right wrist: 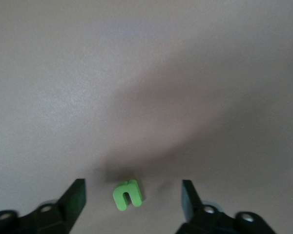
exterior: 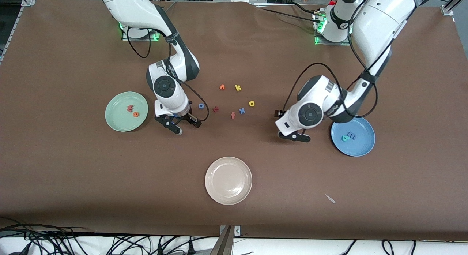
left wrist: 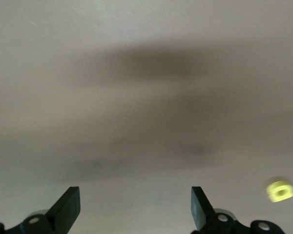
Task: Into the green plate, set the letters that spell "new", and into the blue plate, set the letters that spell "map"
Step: 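Grasp the yellow a while the right gripper releases the green n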
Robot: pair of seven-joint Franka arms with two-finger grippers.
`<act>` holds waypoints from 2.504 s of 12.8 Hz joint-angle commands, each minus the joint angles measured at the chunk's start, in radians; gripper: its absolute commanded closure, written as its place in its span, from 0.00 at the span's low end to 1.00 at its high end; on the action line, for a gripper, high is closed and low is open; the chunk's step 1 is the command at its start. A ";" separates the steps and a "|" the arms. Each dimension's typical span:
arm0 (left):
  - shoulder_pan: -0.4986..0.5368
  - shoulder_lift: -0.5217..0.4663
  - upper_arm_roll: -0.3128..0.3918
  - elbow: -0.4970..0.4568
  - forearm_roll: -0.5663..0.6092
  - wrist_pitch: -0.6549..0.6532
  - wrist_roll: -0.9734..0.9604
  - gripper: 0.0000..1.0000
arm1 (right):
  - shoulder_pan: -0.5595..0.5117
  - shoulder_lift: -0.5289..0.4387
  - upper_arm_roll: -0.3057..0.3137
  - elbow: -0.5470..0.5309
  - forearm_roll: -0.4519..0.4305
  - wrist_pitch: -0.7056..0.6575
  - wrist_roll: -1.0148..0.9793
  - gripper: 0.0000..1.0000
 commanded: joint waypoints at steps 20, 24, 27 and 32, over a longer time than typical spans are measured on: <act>-0.163 0.073 -0.077 -0.127 0.173 0.348 -0.713 0.30 | -0.001 -0.202 -0.335 -0.063 0.022 -0.348 -0.655 0.91; -0.172 0.076 -0.079 -0.125 0.170 0.346 -0.723 0.38 | 0.001 -0.211 -0.359 -0.244 0.060 -0.184 -0.690 0.88; -0.190 0.078 -0.075 -0.124 0.168 0.346 -0.735 0.39 | -0.001 -0.217 -0.360 -0.253 0.071 -0.183 -0.704 0.00; -0.190 0.084 -0.066 -0.118 0.171 0.346 -0.727 0.50 | -0.013 -0.245 -0.368 0.065 0.070 -0.534 -0.710 0.00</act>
